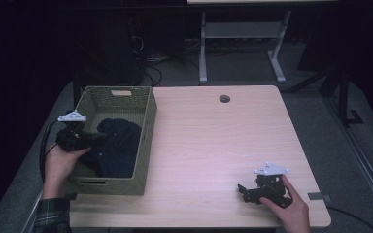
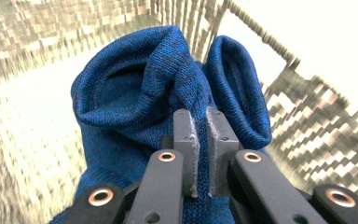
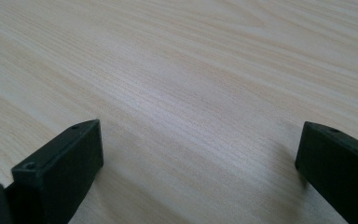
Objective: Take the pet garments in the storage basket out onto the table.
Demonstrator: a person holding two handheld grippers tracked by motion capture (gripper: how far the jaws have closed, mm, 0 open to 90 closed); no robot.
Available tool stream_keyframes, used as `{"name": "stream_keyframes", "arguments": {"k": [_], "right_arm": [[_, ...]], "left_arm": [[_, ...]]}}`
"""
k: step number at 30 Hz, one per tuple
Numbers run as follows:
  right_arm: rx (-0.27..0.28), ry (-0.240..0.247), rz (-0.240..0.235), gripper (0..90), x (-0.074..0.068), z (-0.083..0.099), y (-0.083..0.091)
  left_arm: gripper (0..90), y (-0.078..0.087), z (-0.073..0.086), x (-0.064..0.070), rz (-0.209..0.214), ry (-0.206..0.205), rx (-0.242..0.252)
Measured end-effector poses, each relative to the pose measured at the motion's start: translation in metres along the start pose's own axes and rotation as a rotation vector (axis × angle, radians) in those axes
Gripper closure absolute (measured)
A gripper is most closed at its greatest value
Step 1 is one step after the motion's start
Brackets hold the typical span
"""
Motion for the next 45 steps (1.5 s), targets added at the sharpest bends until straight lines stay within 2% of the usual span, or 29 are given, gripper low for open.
{"name": "stream_keyframes", "arguments": {"k": [4, 8, 14, 28, 40, 45], "right_arm": [[-0.001, 0.003, 0.0, 0.4, 0.0, 0.0, 0.0], [-0.001, 0.002, 0.0, 0.4, 0.0, 0.0, 0.0], [-0.001, 0.002, 0.0, 0.4, 0.0, 0.0, 0.0], [-0.001, 0.002, 0.0, 0.4, 0.0, 0.0, 0.0], [0.0, 0.0, 0.0, 0.4, 0.0, 0.0, 0.0], [-0.001, 0.001, 0.0, 0.4, 0.0, 0.0, 0.0]], "left_arm": [[84.4, 0.01, -0.011, 0.002, 0.0, 0.024, 0.071], [84.4, 0.019, -0.02, 0.003, 0.011, 0.034, 0.122], [84.4, 0.032, -0.034, 0.005, 0.042, 0.042, 0.169], [84.4, 0.059, -0.066, 0.009, 0.084, 0.057, 0.273], [84.4, 0.074, -0.098, 0.027, 0.132, 0.039, 0.357], [84.4, 0.077, -0.11, 0.036, 0.15, 0.023, 0.375]]}}
Point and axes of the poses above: each handheld gripper's, and its own axes: y roughly backward along the jaws, z roughly out of its underside, x roughly to its right, the point moved 6 cm from there along -y, roughly forward along the jaws, and after that the axes turned 9 degrees about -z, right-handed, at the moved point
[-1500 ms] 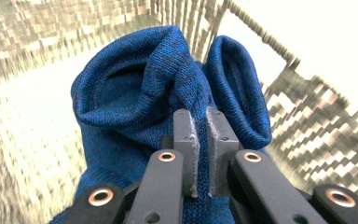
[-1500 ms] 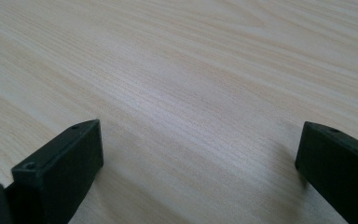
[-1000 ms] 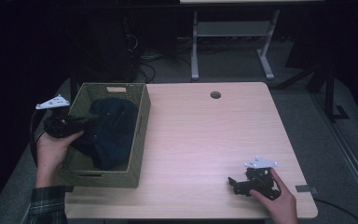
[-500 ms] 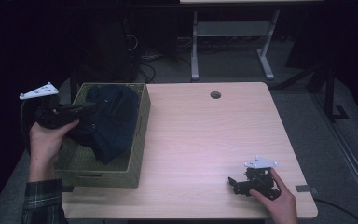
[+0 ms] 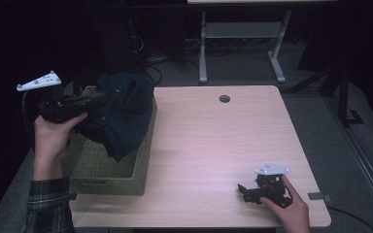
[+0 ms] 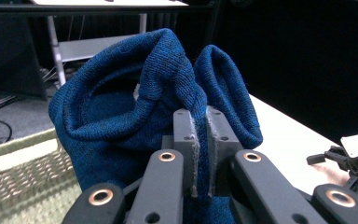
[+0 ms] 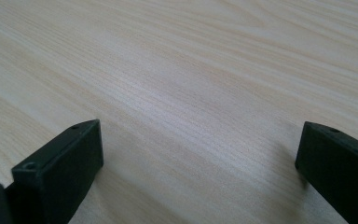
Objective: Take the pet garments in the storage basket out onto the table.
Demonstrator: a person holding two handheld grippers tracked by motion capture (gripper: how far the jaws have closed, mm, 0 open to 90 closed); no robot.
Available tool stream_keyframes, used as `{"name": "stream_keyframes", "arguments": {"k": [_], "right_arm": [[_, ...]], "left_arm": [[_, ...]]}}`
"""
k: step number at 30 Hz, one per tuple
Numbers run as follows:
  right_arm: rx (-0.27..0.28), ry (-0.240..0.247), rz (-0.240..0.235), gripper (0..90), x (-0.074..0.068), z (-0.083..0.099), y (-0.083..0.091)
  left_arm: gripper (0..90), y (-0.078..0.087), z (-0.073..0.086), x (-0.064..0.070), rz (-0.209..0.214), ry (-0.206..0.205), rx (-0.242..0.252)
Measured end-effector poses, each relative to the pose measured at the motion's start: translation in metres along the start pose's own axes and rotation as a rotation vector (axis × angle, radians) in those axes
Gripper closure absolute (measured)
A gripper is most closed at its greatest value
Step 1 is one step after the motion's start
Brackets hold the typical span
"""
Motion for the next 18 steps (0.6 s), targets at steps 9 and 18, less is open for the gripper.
{"name": "stream_keyframes", "arguments": {"k": [9, 18], "right_arm": [[0.0, 0.0, 0.0, 0.4, 0.0, 0.0, 0.0], [0.0, -0.002, -0.001, 0.4, 0.0, 0.0, 0.0]], "left_arm": [[84.3, -0.012, -0.014, 0.018, 0.05, -0.013, 0.022], [84.3, -0.026, -0.02, 0.036, 0.1, -0.014, 0.036]]}}
Point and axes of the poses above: each handheld gripper's, and its own axes: y roughly backward along the jaws, z roughly out of its underside, x roughly to its right, the point moved 6 cm from there along -y, roughly forward along the jaws, and after that the axes turned 9 degrees about -z, right-handed, at the moved point
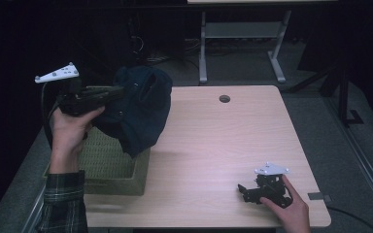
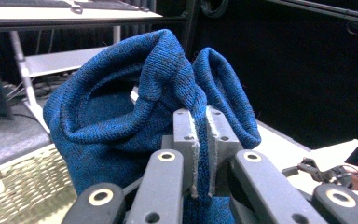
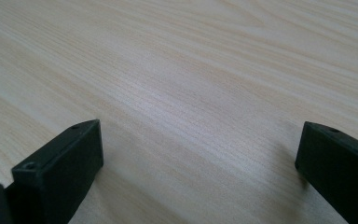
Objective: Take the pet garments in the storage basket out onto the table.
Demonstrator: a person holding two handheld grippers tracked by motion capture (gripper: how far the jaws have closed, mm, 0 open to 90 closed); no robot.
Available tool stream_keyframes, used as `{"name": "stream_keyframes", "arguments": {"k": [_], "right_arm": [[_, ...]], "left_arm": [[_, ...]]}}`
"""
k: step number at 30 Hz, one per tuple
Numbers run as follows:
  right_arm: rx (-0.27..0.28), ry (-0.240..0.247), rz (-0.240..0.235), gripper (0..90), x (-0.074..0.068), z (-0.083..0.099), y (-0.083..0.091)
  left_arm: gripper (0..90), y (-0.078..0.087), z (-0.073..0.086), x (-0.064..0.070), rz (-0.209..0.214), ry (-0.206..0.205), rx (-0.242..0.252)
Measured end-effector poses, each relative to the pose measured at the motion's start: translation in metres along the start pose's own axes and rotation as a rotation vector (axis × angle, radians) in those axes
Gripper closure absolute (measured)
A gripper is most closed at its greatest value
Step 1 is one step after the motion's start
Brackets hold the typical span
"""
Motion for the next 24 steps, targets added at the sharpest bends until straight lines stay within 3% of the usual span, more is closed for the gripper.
{"name": "stream_keyframes", "arguments": {"k": [24], "right_arm": [[0.0, -0.002, 0.0, 0.4, 0.0, 0.0, 0.0]], "left_arm": [[84.3, -0.07, -0.009, 0.06, 0.146, -0.029, -0.025]]}}
Point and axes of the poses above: each handheld gripper's, and its own axes: y roughly backward along the jaws, z roughly out of its underside, x roughly to its right, the point moved 6 cm from there along -y, roughly forward along the jaws, and after that the axes turned 9 degrees about -z, right-handed, at the moved point
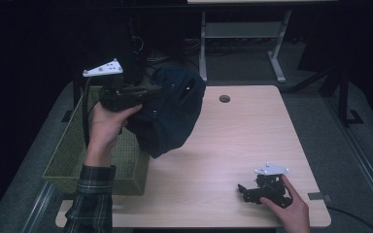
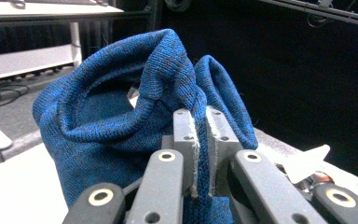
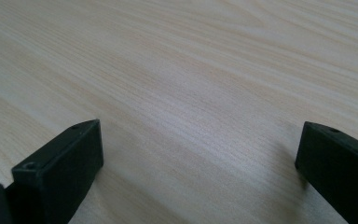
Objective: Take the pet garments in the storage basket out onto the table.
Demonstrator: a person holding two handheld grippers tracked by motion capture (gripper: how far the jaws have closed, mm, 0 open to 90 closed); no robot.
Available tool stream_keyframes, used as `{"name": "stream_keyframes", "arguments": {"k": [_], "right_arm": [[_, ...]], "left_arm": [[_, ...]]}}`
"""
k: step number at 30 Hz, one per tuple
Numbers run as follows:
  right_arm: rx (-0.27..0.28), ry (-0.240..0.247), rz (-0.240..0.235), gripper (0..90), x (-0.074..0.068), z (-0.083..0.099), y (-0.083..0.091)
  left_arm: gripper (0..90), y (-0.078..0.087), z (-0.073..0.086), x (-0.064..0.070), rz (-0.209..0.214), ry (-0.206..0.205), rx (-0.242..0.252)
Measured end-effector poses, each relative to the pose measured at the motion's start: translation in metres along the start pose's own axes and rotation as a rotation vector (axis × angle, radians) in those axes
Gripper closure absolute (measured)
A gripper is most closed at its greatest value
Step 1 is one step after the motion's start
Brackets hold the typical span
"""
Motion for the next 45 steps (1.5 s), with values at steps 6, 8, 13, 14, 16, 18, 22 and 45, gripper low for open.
{"name": "stream_keyframes", "arguments": {"k": [6, 8, 13, 14, 16, 18, 22, 45], "right_arm": [[0.0, 0.001, 0.0, 0.5, 0.0, 0.0, 0.0], [0.001, 0.003, 0.001, 0.5, 0.0, 0.0, 0.0], [0.0, 0.002, 0.001, 0.5, 0.0, 0.0, 0.0], [0.001, 0.004, 0.001, 0.5, 0.0, 0.0, 0.0], [0.001, 0.005, 0.001, 0.5, 0.0, 0.0, 0.0], [0.001, 0.005, 0.001, 0.4, 0.0, 0.0, 0.0], [0.001, 0.005, 0.001, 0.5, 0.0, 0.0, 0.0], [0.002, 0.003, 0.001, 0.5, 0.0, 0.0, 0.0]], "left_arm": [[84.4, -0.024, 0.001, 0.013, 0.038, -0.005, -0.013], [84.3, -0.033, 0.002, 0.018, 0.057, -0.006, -0.017], [84.4, -0.055, 0.01, 0.028, 0.085, -0.011, -0.041], [84.3, -0.059, 0.012, 0.03, 0.088, -0.011, -0.045], [84.3, -0.068, 0.016, 0.033, 0.097, -0.012, -0.056], [84.3, -0.076, 0.019, 0.035, 0.102, -0.008, -0.064], [84.4, -0.092, 0.027, 0.039, 0.12, -0.011, -0.08], [84.3, -0.169, 0.071, 0.055, 0.151, -0.029, -0.155]]}}
Point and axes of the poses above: each handheld gripper's, and its own axes: y roughly backward along the jaws, z roughly out of its underside, x roughly to its right, the point moved 6 cm from there along -y, roughly forward along the jaws, and after that the axes turned 9 degrees about -z, right-handed, at the moved point
